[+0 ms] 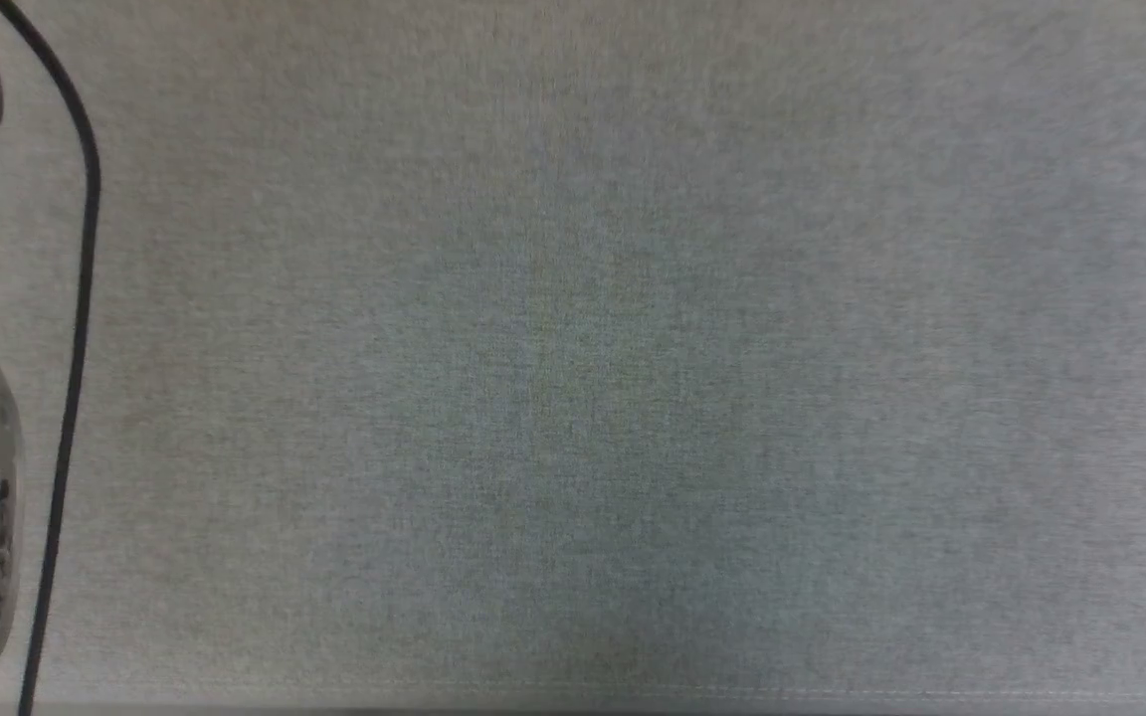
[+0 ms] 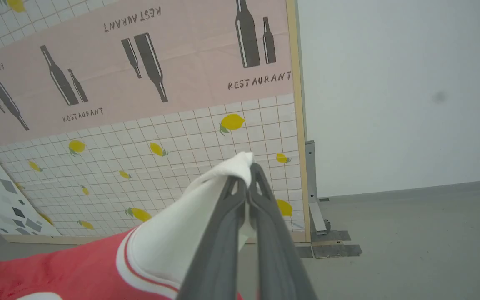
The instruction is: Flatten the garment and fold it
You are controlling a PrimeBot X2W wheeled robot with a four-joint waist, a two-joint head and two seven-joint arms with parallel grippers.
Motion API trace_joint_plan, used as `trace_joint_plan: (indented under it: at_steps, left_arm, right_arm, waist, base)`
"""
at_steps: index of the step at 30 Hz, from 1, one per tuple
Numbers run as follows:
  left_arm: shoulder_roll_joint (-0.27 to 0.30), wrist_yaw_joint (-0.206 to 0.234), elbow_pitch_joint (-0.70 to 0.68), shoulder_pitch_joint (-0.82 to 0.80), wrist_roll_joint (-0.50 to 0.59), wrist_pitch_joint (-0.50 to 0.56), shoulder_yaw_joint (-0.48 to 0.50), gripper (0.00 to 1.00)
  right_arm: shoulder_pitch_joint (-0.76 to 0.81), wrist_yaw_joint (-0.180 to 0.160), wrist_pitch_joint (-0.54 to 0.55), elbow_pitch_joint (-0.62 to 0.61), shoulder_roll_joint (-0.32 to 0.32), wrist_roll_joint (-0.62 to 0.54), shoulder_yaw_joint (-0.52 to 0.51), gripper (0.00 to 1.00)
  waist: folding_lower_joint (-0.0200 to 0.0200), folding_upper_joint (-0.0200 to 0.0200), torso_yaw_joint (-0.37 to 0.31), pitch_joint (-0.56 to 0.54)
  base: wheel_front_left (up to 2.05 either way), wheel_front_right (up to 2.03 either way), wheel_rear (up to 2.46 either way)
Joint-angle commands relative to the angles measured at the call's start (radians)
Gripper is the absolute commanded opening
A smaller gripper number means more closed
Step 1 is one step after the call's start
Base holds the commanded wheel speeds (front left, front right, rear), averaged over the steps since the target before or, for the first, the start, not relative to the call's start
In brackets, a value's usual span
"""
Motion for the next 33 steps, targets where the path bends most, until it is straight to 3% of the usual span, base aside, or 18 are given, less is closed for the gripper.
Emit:
trace_joint_plan:
  at_steps: [1, 9, 19, 26, 33]
  left_arm:
    - [-0.009, -0.009, 0.011, 0.001, -0.004, -0.017, 0.0, 0.0]
    - [-0.055, -0.059, 0.103, 0.121, -0.048, -0.095, -0.011, 0.0]
    - [-0.106, -0.14, 0.184, 0.454, -0.116, -0.222, -0.021, 0.0]
    - [-0.13, -0.158, 0.157, 0.76, -0.18, -0.27, -0.003, 0.0]
    - [-0.141, -0.143, 0.047, 1.074, -0.232, -0.259, 0.005, 0.0]
  right_arm:
    - [-0.009, -0.001, -0.013, 0.015, -0.002, 0.014, -0.001, 0.0]
    - [0.163, -0.001, -0.067, 0.033, -0.002, 0.132, 0.049, 0.0]
    - [0.611, -0.001, -0.125, -0.066, -0.022, 0.365, 0.14, 0.0]
    - [0.983, -0.001, -0.104, -0.15, -0.044, 0.444, 0.176, 0.0]
    - [1.285, -0.001, -0.083, -0.222, -0.026, 0.462, 0.112, 0.0]
  waist:
    - [-0.0003, 0.0, 0.012, 0.066]
    - [-0.0003, 0.0, 0.029, 0.017]
    - [-0.0003, 0.0, 0.046, -0.202]
    - [-0.0003, 0.0, 0.049, -0.372]
    - [-0.0003, 0.0, 0.045, -0.503]
  base:
    - [0.0, 0.0, 0.0]
    - [0.0, 0.0, 0.0]
    - [0.0, 0.0, 0.0]
    - [0.0, 0.0, 0.0]
    - [0.0, 0.0, 0.0]
